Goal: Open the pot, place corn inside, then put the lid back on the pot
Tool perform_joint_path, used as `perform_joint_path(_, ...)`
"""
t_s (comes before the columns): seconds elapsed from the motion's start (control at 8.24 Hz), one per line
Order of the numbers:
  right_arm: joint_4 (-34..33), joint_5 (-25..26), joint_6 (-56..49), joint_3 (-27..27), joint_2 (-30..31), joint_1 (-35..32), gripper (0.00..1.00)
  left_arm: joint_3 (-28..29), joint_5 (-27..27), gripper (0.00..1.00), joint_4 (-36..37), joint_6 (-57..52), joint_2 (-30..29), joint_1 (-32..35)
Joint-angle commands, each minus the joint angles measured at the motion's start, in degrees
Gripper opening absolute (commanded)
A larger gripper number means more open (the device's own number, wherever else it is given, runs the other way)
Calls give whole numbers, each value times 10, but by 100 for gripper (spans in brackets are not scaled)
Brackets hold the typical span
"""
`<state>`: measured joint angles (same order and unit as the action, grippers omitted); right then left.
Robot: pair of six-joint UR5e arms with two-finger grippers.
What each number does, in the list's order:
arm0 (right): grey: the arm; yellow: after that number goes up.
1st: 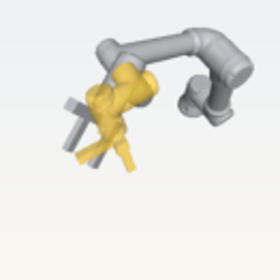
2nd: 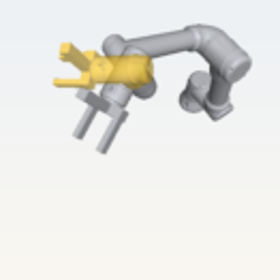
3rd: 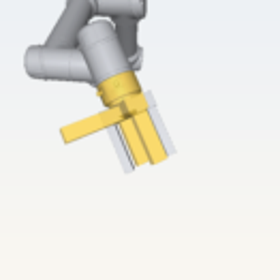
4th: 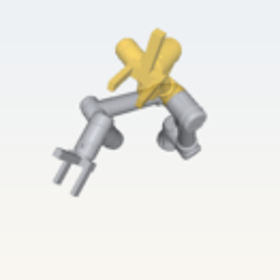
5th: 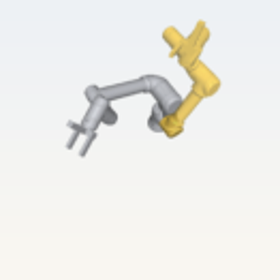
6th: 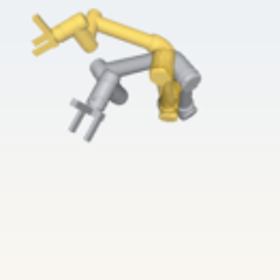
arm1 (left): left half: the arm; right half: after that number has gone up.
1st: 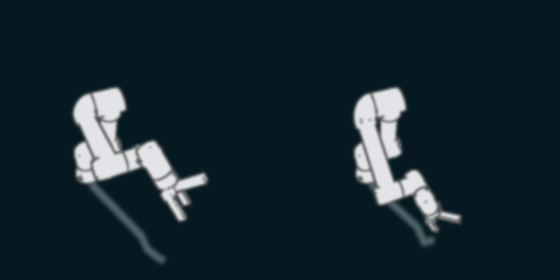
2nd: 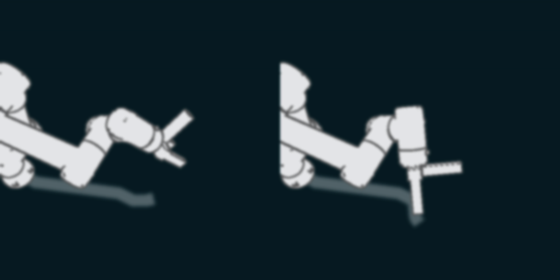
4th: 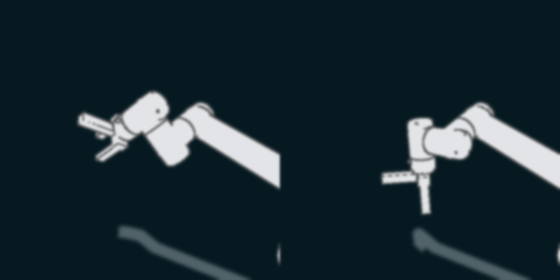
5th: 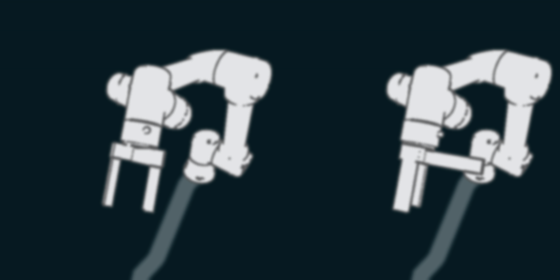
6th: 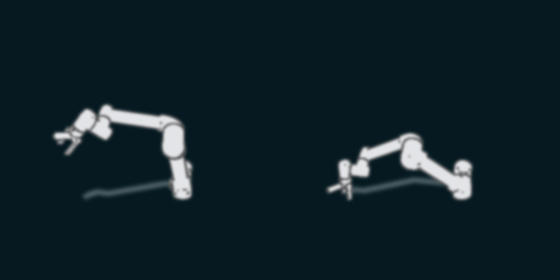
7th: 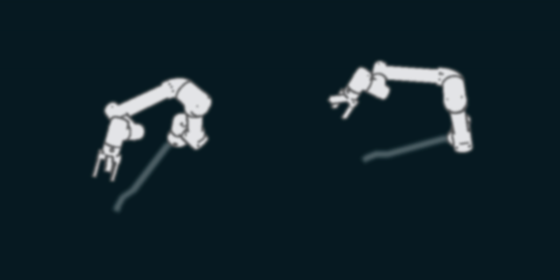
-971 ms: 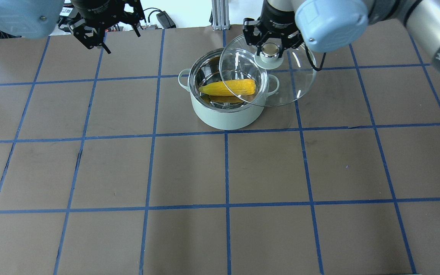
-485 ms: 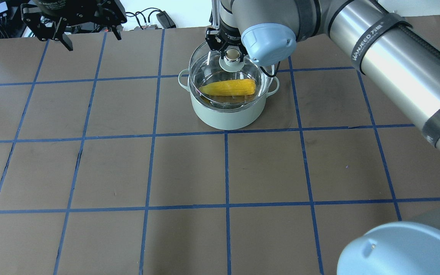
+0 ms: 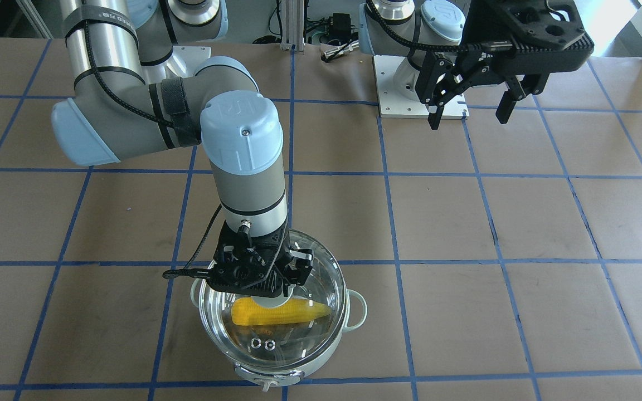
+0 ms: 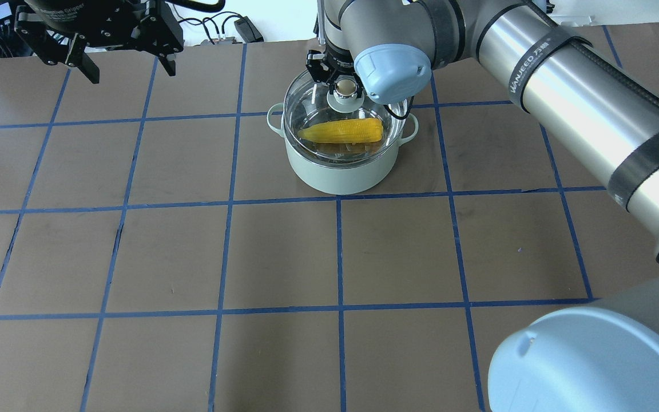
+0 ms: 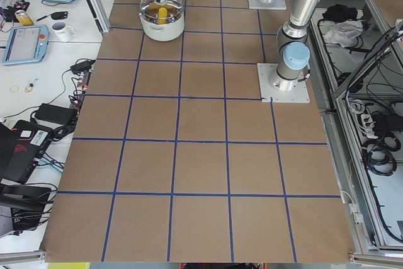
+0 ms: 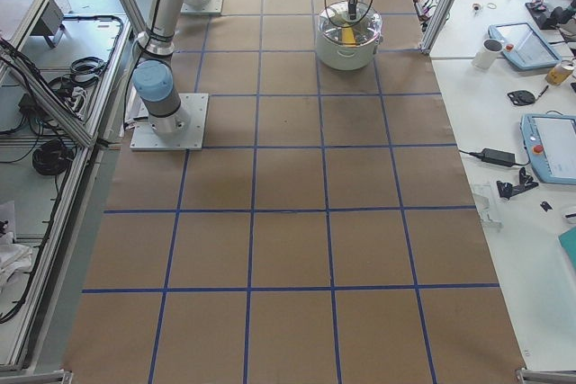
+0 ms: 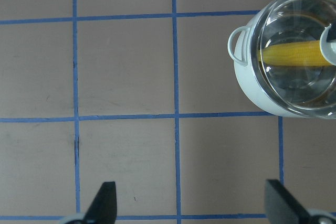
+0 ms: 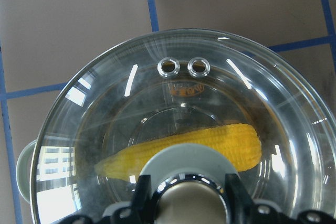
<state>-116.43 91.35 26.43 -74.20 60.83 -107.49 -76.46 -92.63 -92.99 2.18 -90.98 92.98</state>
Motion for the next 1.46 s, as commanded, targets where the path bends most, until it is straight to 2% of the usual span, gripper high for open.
perform_joint_path(0.0,0,-5,4,-1,-3,0,24,0,18,100,12,-72,3,-2)
perform_joint_path(0.24,0,-6,4,-1,-3,0,24,-5,48,100,68,-81,-10,-2)
perform_joint_path(0.61,-2,-4,-3,-1,-5,-10,24,-6,46,100,64,-100,-3,-25)
perform_joint_path(1.33,-2,1,-6,-1,-12,-9,24,-18,39,100,28,-97,4,-25)
